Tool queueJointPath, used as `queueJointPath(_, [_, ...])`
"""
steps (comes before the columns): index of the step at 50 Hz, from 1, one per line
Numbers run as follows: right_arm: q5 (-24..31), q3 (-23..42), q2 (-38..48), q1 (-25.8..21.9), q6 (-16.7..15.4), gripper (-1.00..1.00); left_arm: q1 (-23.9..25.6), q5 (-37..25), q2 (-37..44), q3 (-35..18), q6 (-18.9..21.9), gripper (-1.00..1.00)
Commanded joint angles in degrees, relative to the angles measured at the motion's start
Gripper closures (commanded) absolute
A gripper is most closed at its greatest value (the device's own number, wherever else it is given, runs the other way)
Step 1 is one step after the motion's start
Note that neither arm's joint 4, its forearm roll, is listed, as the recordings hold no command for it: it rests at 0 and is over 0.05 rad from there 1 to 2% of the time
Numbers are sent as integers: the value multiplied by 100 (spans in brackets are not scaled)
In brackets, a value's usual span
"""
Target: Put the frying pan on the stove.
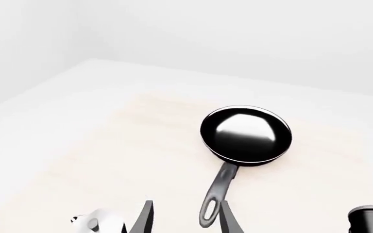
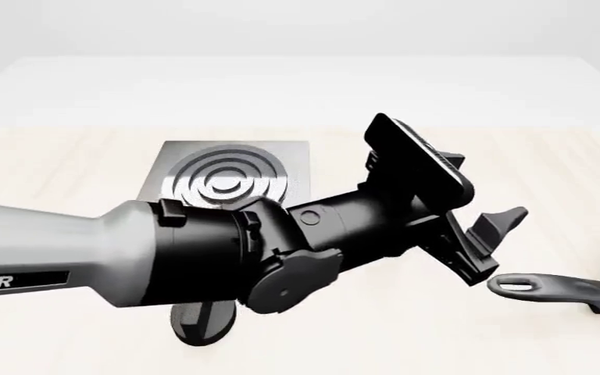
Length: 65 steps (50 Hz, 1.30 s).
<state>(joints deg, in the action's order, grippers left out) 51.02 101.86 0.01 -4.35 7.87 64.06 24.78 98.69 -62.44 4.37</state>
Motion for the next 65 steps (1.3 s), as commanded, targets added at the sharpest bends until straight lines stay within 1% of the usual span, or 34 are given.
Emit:
queueJointPath(1, [72, 71, -1, -56, -46, -100, 125, -184, 288, -387, -9, -100])
queueJointPath(12, [126, 119, -1, -83, -66, -100, 121, -243, 633, -696, -94, -100])
queueJointPath(19, [-38, -70, -1, -59, -44, -100, 102, -290, 870, -872, -144, -100])
queueJointPath(29, [203, 170, -1, -87, -68, -100, 103, -369, 1145, -1124, -209, -100])
queueJointPath(35, [275, 240, -1, -75, -49, -100, 137, -471, 1308, -1351, -246, -100])
queueJointPath(49, [399, 360, -1, -104, -20, -100, 248, -706, 1558, -1700, -275, -100])
queueJointPath(65, [541, 523, -1, -131, -6, -100, 251, -964, 1867, -2158, -305, -100])
